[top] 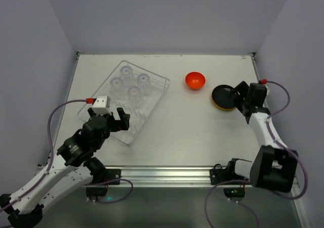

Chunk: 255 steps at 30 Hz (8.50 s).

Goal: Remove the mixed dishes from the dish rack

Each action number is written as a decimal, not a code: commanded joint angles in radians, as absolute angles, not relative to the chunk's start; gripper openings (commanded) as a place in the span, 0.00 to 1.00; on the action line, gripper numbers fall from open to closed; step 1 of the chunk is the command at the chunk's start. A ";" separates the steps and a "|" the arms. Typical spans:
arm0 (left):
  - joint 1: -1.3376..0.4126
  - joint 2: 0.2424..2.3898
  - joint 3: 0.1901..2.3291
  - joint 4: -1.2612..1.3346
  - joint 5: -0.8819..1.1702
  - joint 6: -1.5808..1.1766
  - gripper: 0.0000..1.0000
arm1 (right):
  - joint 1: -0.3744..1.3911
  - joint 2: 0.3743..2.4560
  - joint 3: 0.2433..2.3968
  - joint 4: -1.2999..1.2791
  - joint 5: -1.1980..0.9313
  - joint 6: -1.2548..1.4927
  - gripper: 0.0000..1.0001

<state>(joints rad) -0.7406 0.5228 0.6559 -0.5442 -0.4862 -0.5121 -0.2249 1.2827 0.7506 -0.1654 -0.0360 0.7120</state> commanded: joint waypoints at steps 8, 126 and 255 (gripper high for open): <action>-0.739 0.465 0.832 -0.708 -0.753 -0.625 1.00 | 0.184 0.691 0.715 -0.305 0.016 0.466 0.99; -0.727 1.059 0.595 0.675 0.370 -1.126 0.18 | 0.436 0.943 0.491 0.986 -0.827 0.968 0.00; -0.201 1.859 1.454 -0.538 -0.305 -0.468 0.47 | 0.718 0.982 0.854 -0.198 0.075 0.308 0.99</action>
<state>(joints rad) -0.2073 1.8870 1.4490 -0.5690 -0.3130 -0.4870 0.7143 1.0046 0.8581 -0.2497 0.0845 0.3058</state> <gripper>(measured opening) 0.620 0.989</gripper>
